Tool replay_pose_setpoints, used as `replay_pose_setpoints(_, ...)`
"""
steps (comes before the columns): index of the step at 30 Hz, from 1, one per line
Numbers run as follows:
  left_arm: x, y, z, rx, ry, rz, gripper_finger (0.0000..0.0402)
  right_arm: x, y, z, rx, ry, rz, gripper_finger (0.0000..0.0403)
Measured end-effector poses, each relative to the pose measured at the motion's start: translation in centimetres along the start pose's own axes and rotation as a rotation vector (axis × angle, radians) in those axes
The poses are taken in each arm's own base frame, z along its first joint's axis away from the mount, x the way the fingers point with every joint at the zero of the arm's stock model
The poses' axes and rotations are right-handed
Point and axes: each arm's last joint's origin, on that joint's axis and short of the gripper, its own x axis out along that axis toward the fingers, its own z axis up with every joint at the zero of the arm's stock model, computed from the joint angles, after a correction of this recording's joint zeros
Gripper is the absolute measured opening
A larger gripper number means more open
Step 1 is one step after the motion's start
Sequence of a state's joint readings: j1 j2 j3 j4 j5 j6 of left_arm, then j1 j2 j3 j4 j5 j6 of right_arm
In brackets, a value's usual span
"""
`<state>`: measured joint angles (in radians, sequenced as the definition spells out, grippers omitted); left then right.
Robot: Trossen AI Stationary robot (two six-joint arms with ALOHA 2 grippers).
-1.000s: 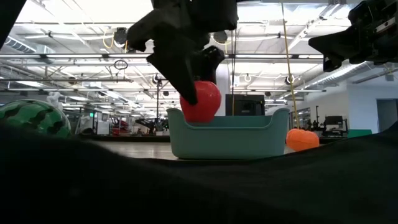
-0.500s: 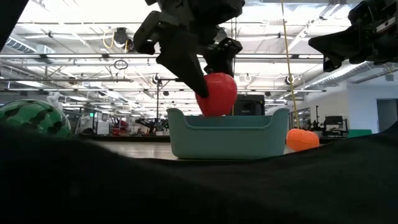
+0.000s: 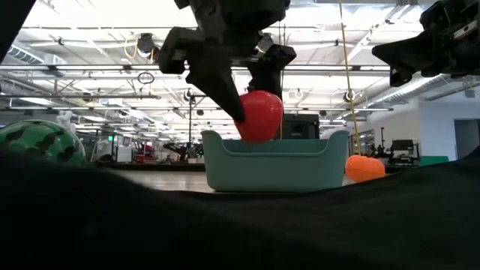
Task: Pick and placing Produce into tupperware
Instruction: Put the apple into the basket
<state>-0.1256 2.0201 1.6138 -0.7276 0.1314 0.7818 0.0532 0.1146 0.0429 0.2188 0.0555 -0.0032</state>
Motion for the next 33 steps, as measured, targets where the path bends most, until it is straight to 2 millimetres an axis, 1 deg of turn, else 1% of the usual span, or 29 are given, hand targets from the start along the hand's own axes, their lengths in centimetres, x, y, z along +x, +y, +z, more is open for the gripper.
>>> replay_pose_setpoints(6,1.3,0.0,-0.6,0.02,0.038,-0.012,0.0278,0.0,0.0,-0.1,0.0,0.006,0.0,0.0)
replay_pose_setpoints(12,1.7,-0.4,-0.8,0.026,0.05,-0.014,0.0278,0.1,0.0,-0.2,-0.002,0.02,0.0,0.0)
replay_pose_setpoints(18,2.5,-1.0,-1.4,0.135,0.071,-0.028,0.0278,0.1,0.0,-0.2,-0.002,0.023,0.0,0.0)
replay_pose_setpoints(28,2.7,-1.2,-1.5,0.205,0.085,-0.022,0.0278,0.1,0.0,-0.2,-0.002,0.023,0.0,0.0)
replay_pose_setpoints(33,2.7,-1.1,-1.5,0.206,0.081,-0.019,0.0278,0.1,0.0,-0.2,-0.002,0.023,0.0,0.0)
